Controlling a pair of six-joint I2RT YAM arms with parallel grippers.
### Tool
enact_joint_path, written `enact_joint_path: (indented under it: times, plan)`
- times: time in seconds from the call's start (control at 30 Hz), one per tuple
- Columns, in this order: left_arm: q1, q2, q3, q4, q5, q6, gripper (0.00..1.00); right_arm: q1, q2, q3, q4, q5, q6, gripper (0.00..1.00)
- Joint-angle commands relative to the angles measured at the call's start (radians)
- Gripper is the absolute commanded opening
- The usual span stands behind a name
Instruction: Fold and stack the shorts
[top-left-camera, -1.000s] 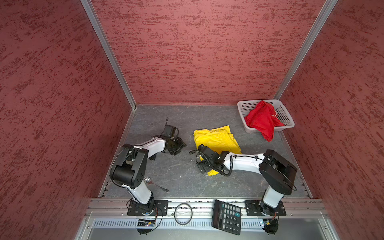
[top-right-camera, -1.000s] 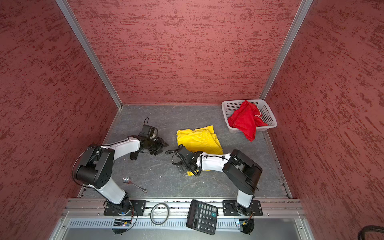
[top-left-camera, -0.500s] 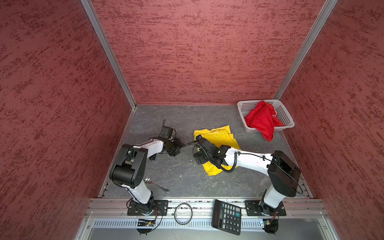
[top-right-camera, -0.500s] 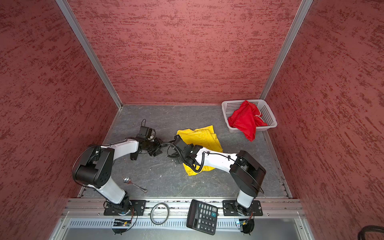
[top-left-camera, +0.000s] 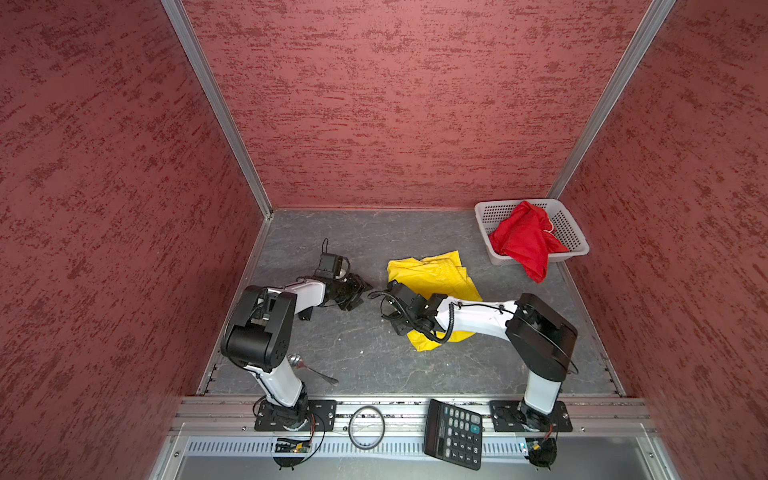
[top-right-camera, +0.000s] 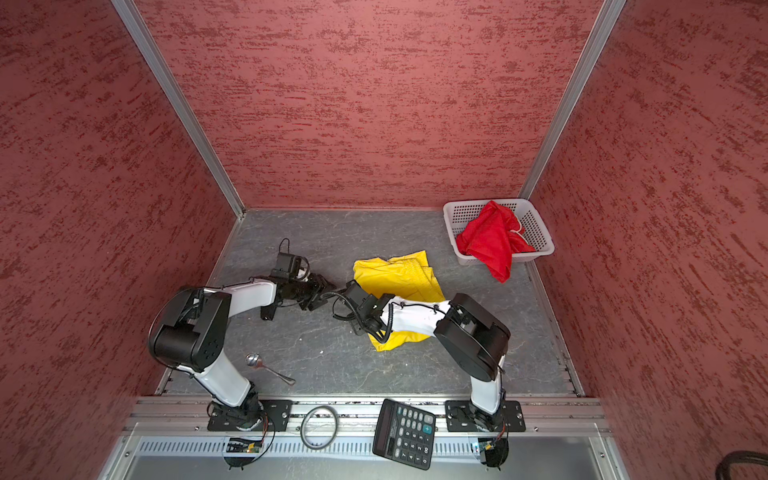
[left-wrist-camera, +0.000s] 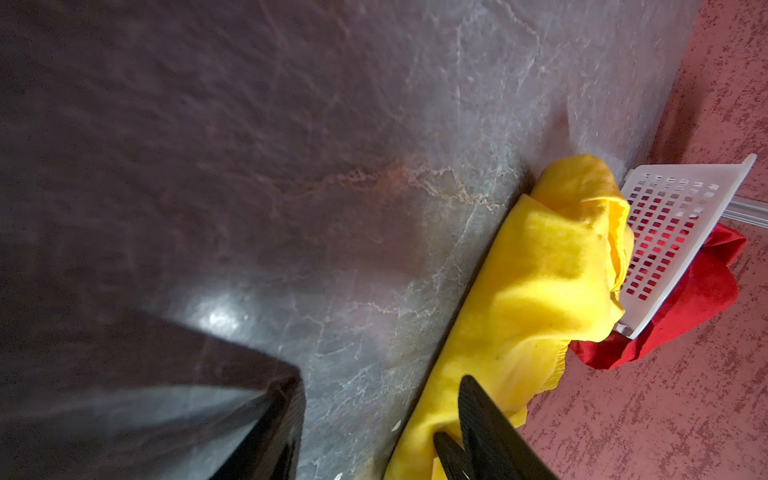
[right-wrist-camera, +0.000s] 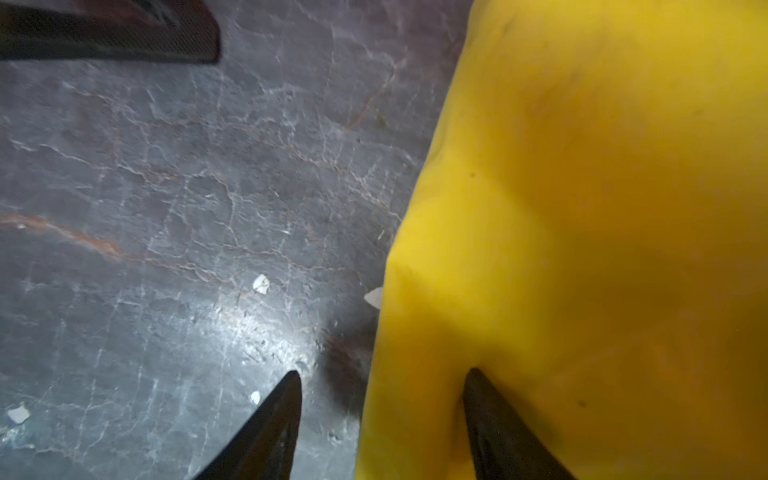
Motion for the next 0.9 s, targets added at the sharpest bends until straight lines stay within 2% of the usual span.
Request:
enact_joint_path:
  times: [0.0,0.07,0.2,0.27,0.4,0.53,0.7,0.87]
  plan:
    - [0.008,0.051,-0.033,-0.031,-0.022,-0.003,0.61,-0.007,0.029,-0.013,0.025,-0.037,0.021,0.67]
    - [0.008,0.054,-0.033,-0.024,-0.011,-0.005,0.62,-0.007,0.040,-0.022,0.032,-0.051,0.026,0.59]
    - [-0.002,0.057,-0.038,-0.011,0.006,0.008,0.68,-0.013,0.035,-0.031,0.036,-0.060,0.024,0.25]
    - [-0.016,0.045,-0.056,0.019,0.024,0.018,0.75,-0.021,0.016,-0.026,0.026,-0.048,0.017,0.18]
    - [-0.071,-0.012,-0.127,0.120,0.039,0.026,0.87,-0.049,-0.048,-0.020,0.019,-0.045,-0.001,0.10]
    - [-0.148,-0.048,-0.174,0.191,0.006,-0.005,0.99,-0.078,-0.103,-0.013,0.009,-0.067,-0.013,0.07]
    - [-0.231,-0.012,-0.193,0.334,-0.008,-0.096,0.99,-0.084,-0.152,-0.017,-0.003,-0.070,-0.027,0.04]
    - [-0.259,0.052,-0.196,0.490,-0.001,-0.181,1.00,-0.085,-0.165,-0.030,0.007,-0.106,-0.013,0.02]
